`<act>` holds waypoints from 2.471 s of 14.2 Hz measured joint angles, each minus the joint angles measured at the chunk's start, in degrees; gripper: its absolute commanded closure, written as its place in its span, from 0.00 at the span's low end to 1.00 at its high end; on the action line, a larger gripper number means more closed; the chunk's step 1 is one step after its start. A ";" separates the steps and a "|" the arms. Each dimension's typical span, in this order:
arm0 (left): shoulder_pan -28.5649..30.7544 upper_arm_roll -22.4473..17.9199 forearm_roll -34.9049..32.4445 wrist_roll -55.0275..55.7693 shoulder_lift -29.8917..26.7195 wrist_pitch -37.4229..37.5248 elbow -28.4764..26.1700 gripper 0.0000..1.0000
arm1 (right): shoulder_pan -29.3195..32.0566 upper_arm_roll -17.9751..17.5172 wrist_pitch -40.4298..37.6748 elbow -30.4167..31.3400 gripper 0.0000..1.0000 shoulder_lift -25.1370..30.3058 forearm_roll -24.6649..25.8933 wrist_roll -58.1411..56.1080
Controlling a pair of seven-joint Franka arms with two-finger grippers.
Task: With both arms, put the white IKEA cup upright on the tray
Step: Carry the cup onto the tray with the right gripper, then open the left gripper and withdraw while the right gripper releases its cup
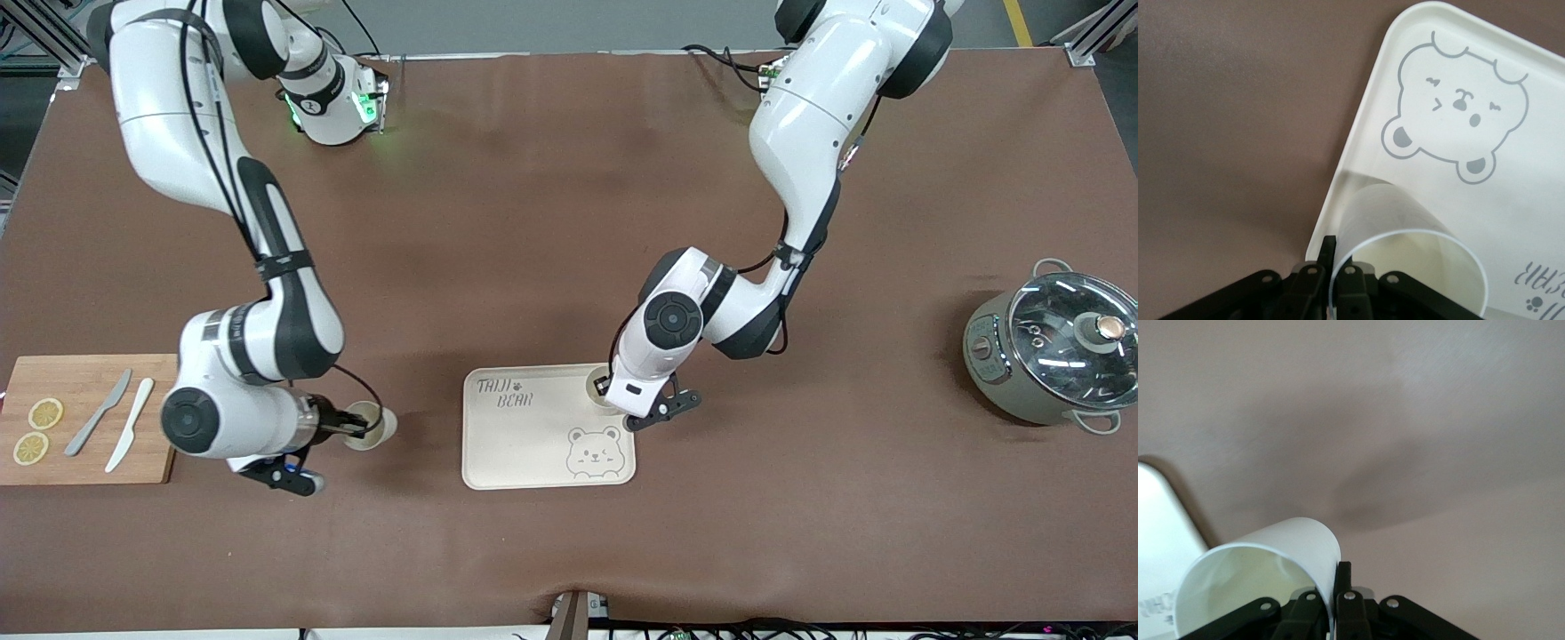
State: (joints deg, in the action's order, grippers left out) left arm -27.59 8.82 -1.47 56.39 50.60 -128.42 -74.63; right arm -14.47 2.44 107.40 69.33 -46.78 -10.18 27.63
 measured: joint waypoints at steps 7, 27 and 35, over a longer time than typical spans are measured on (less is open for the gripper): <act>0.00 -0.06 0.01 0.34 -0.01 -0.35 1.06 0.00 | -9.42 0.02 2.68 0.02 1.00 -0.05 -0.03 17.64; 10.72 -1.85 -5.02 -26.92 -13.02 20.99 1.90 0.00 | -16.90 0.56 22.79 5.23 0.00 -3.72 0.24 30.80; 19.86 -1.55 -4.94 -43.51 -23.70 26.92 -4.49 0.00 | -16.75 1.36 20.65 4.20 0.00 -2.59 0.26 30.56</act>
State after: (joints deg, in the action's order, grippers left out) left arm -7.73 7.27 -6.41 12.88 26.90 -101.49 -79.12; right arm -31.23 3.80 128.05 73.53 -49.36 -9.93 58.20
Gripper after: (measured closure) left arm 0.000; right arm 0.088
